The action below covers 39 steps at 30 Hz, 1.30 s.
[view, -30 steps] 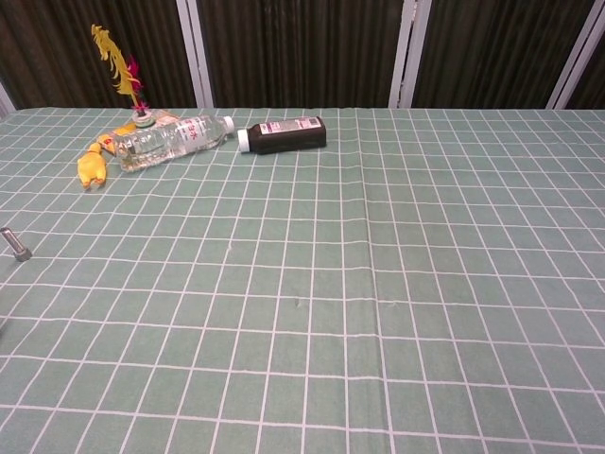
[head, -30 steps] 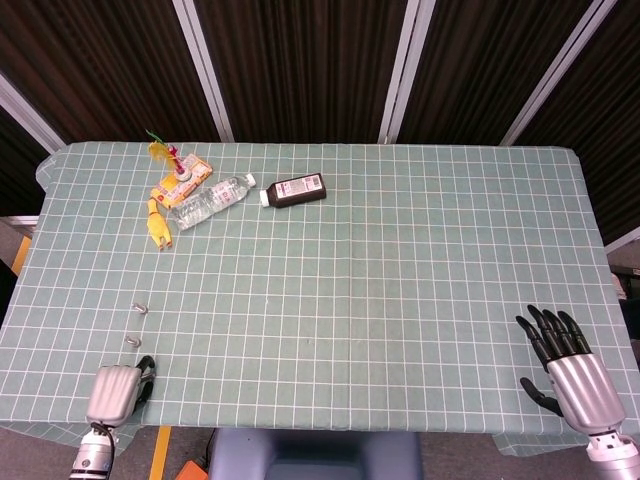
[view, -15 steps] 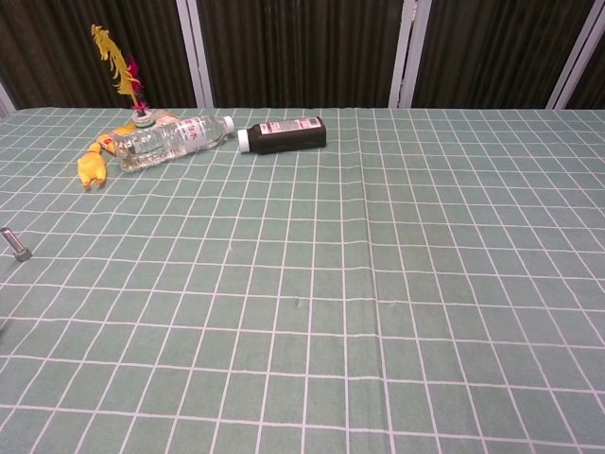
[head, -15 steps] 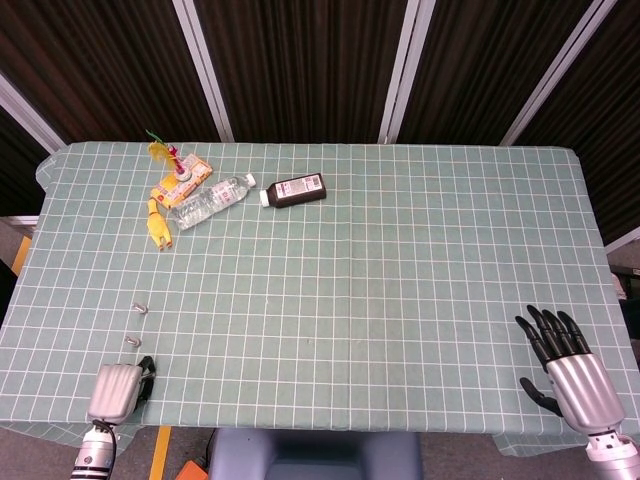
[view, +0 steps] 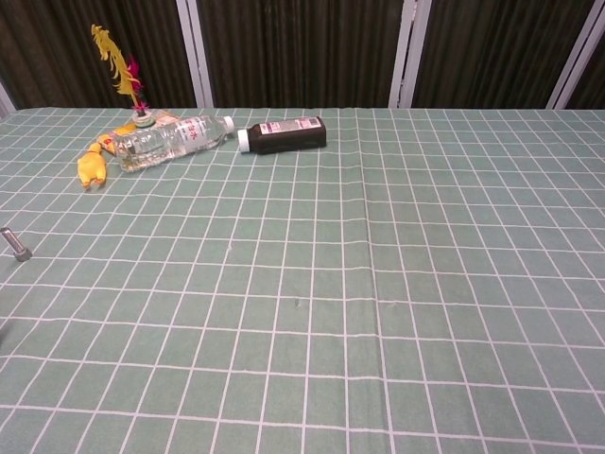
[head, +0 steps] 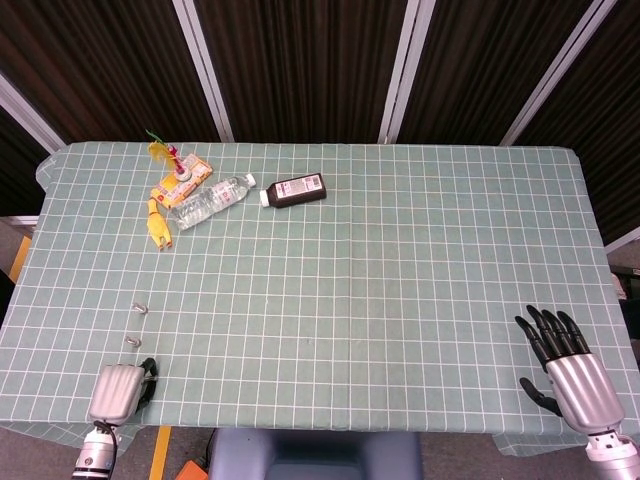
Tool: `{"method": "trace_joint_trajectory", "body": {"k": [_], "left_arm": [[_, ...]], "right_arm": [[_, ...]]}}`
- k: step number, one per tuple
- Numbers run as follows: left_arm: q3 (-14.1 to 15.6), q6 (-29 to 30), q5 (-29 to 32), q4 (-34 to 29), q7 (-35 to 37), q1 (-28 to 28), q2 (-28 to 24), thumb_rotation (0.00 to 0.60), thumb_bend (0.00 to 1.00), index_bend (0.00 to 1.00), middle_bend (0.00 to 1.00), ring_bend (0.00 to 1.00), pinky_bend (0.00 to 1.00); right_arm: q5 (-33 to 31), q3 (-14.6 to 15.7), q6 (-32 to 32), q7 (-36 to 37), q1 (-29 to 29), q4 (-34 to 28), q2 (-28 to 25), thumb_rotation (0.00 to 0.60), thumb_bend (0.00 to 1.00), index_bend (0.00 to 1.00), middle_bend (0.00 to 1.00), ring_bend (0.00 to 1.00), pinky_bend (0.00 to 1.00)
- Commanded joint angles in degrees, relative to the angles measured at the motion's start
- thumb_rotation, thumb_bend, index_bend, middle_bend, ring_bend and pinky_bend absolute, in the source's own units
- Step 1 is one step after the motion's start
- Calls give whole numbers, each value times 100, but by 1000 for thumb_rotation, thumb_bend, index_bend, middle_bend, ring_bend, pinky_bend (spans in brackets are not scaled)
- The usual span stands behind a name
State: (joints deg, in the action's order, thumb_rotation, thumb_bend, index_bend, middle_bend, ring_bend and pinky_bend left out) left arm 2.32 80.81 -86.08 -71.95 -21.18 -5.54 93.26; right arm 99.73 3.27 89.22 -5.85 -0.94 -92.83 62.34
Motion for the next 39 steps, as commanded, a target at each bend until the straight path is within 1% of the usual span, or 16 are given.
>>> {"method": "trace_joint_trajectory", "body": {"k": [1, 13, 25, 27, 34, 39], "left_arm": [[-21, 67, -32, -15, 65, 9, -20, 600, 385, 542, 1000, 1000, 1000], [-50, 267, -155, -321, 604, 47, -270, 600, 386, 539, 1000, 1000, 1000], [-66, 168, -49, -331, 721, 67, -357, 600, 384, 534, 1000, 1000, 1000], [-61, 148, -44, -345, 715, 64, -373, 600, 385, 514, 1000, 1000, 1000], [-47, 115, -69, -399, 714, 47, -411, 600, 384, 386, 1000, 1000, 1000], [-38, 102, -79, -434, 715, 42, -431, 600, 382, 369, 1000, 1000, 1000]], "right_arm": [[1, 0, 0, -4, 0, -1, 3, 600, 336, 0, 0, 0, 0], [-8, 2, -20, -42, -2, -9, 15, 600, 337, 0, 0, 0, 0], [-11, 4, -35, -66, -5, -12, 22, 600, 336, 0, 0, 0, 0], [-13, 4, -39, -70, -6, -12, 25, 600, 336, 0, 0, 0, 0], [-10, 4, -28, -57, -3, -16, 20, 600, 336, 0, 0, 0, 0], [-10, 3, -25, -47, -4, -13, 18, 600, 336, 0, 0, 0, 0]]}}
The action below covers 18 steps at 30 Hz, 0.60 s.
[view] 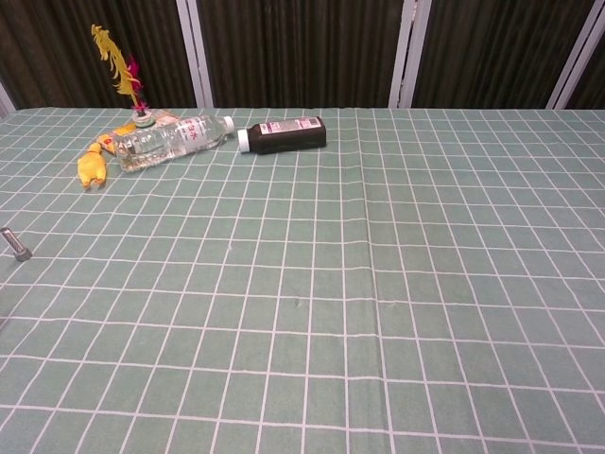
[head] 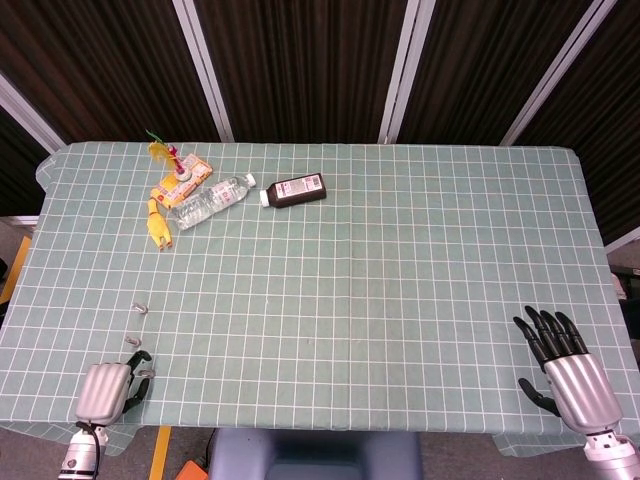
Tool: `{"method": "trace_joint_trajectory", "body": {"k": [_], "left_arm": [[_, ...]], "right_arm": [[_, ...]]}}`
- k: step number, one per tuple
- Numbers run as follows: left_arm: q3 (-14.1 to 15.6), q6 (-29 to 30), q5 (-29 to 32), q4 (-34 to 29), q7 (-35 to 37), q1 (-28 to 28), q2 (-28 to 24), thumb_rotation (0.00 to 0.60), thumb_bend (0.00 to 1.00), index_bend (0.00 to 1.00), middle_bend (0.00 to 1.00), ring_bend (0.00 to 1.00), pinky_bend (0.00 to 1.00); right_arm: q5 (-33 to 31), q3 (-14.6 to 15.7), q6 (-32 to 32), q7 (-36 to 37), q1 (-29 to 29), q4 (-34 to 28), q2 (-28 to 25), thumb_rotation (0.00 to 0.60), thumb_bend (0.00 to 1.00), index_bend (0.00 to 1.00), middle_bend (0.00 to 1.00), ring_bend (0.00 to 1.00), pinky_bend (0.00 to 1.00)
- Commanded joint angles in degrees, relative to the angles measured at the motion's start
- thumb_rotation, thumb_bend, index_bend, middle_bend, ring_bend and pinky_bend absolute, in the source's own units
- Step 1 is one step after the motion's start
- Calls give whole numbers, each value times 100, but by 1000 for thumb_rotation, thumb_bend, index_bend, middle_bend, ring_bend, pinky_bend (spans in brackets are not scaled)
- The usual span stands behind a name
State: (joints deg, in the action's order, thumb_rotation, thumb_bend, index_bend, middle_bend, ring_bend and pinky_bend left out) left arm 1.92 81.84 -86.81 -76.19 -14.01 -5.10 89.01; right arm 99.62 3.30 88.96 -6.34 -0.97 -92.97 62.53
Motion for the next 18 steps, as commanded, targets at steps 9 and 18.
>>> {"method": "trace_joint_trajectory", "body": {"k": [9, 18], "left_arm": [[107, 1344, -908, -579, 659, 299, -788, 600, 382, 261, 867, 857, 959], [134, 1745, -1077, -1058, 1707, 374, -2035, 600, 384, 56, 0, 0, 59]], "right_arm": [[-27, -15, -12, 14, -8, 1, -4, 600, 336, 0, 0, 0, 0], [-278, -77, -318, -187, -105, -40, 55, 600, 336, 0, 0, 0, 0]]}}
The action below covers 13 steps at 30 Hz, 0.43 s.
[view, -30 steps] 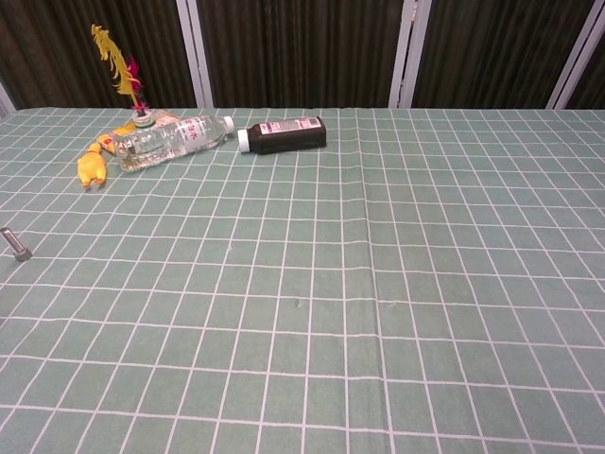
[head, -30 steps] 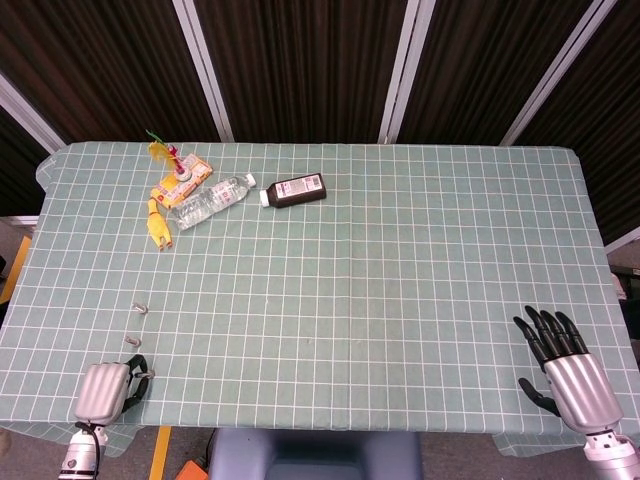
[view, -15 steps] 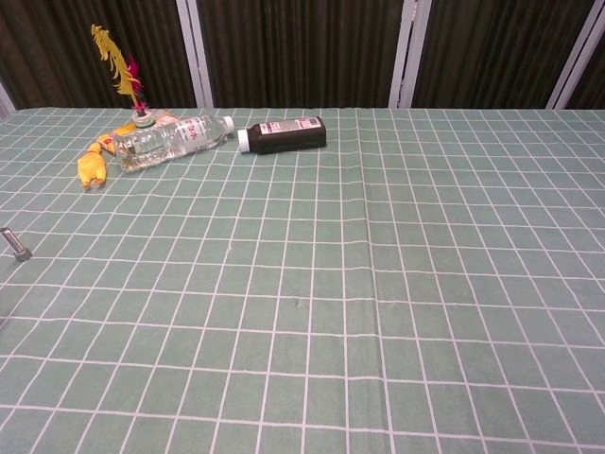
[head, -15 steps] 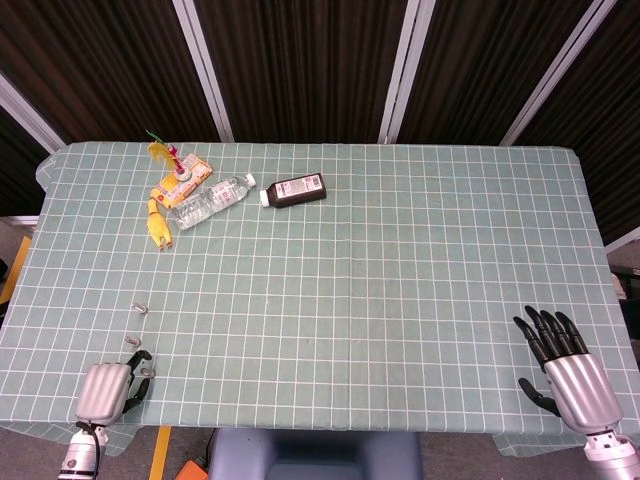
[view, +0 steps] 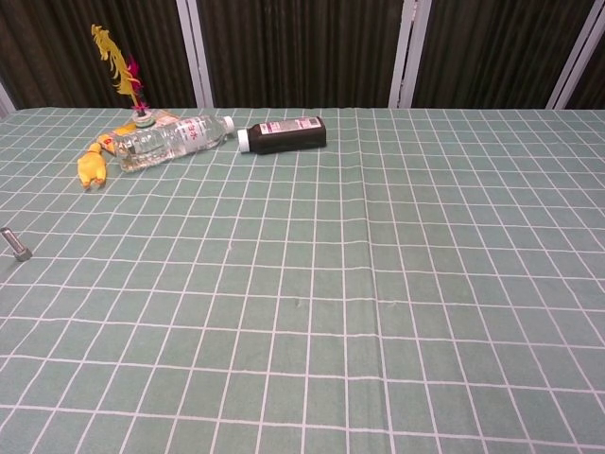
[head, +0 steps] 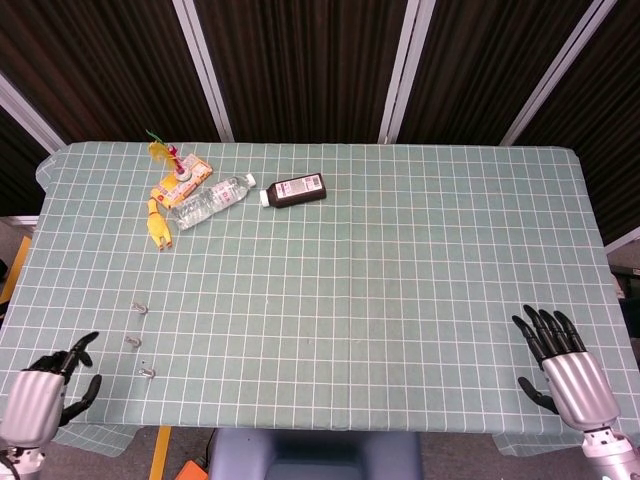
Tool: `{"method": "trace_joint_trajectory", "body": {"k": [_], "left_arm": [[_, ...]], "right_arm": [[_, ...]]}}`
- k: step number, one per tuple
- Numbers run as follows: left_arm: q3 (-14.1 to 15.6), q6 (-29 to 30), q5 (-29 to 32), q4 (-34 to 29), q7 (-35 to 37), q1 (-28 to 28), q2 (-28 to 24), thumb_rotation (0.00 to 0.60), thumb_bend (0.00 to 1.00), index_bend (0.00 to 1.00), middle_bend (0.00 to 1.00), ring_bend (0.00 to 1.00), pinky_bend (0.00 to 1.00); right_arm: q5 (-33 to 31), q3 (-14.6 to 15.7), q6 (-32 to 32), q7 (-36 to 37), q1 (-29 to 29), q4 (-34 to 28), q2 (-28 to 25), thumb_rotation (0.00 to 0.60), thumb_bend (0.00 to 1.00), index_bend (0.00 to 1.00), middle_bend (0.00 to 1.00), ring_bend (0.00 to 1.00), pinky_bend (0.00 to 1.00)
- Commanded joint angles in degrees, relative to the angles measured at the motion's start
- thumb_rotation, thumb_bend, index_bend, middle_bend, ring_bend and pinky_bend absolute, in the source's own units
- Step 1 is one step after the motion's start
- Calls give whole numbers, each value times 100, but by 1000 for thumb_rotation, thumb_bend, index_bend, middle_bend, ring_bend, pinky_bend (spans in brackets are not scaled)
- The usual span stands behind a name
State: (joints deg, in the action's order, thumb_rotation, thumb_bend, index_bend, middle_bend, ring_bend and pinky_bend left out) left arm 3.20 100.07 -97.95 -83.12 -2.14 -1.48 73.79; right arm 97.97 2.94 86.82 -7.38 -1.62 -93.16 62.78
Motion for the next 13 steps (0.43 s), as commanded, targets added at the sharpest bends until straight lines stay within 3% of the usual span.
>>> {"method": "trace_joint_trajectory", "body": {"k": [1, 6, 13], "left_arm": [[-36, -262, 136, -384, 616, -74, -598, 600, 384, 46, 0, 0, 50], [-65, -1162, 593, -488, 313, -335, -756, 600, 386, 0, 0, 0, 30], [-56, -1331, 673, -669, 250, -348, -919, 600, 385, 0, 0, 0, 30]], "right_arm": [[-163, -59, -156, -154, -56, -27, 63, 600, 336, 0, 0, 0, 0], [-213, -58, -274, -373, -93, -26, 156, 600, 336, 0, 0, 0, 0], [-240, -57, -239, -339, -79, -74, 114, 600, 336, 0, 0, 0, 0]]}}
